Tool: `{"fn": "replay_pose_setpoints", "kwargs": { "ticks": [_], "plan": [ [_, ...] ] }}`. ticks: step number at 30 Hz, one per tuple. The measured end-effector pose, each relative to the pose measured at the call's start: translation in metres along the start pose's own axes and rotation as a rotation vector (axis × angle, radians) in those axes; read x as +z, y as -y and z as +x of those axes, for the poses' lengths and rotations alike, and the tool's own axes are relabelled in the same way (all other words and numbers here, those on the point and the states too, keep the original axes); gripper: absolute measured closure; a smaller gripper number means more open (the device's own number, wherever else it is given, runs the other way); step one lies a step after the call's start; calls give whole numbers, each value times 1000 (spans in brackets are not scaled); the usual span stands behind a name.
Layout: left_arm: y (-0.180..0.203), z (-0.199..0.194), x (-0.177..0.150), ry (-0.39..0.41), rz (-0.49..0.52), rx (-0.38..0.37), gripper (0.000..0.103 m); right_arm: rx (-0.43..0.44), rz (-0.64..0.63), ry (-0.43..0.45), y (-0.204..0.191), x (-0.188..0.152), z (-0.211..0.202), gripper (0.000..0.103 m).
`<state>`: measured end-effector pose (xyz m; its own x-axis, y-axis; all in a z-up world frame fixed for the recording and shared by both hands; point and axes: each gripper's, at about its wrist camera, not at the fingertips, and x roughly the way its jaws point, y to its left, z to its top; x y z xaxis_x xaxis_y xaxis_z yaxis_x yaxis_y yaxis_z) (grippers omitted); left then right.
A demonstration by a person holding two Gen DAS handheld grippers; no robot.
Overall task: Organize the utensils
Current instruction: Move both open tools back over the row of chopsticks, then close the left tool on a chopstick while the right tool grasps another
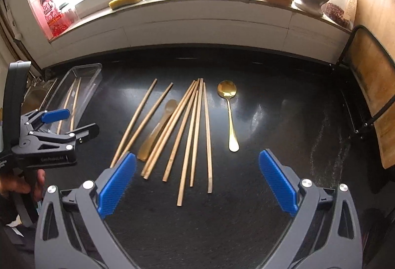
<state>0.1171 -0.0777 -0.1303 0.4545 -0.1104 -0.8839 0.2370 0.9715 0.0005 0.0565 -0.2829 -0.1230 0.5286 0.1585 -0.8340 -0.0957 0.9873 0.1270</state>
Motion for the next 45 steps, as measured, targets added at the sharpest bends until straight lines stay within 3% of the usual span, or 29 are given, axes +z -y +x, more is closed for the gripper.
{"fn": "replay_pose_setpoints", "kwargs": {
  "ticks": [21, 31, 40, 45],
  "plan": [
    [-28, 112, 24, -68, -6, 47, 6, 3, -13, -158, 21, 8, 106, 6],
    [-32, 135, 24, -51, 28, 36, 6, -1, -19, -181, 25, 15, 133, 7],
    [-31, 128, 8, 8, 57, 41, 6, -30, -49, -203, 32, 10, 162, 38],
    [-27, 125, -1, 15, 51, 44, 6, -27, -97, -165, 23, 12, 161, 54]
  ]
}}
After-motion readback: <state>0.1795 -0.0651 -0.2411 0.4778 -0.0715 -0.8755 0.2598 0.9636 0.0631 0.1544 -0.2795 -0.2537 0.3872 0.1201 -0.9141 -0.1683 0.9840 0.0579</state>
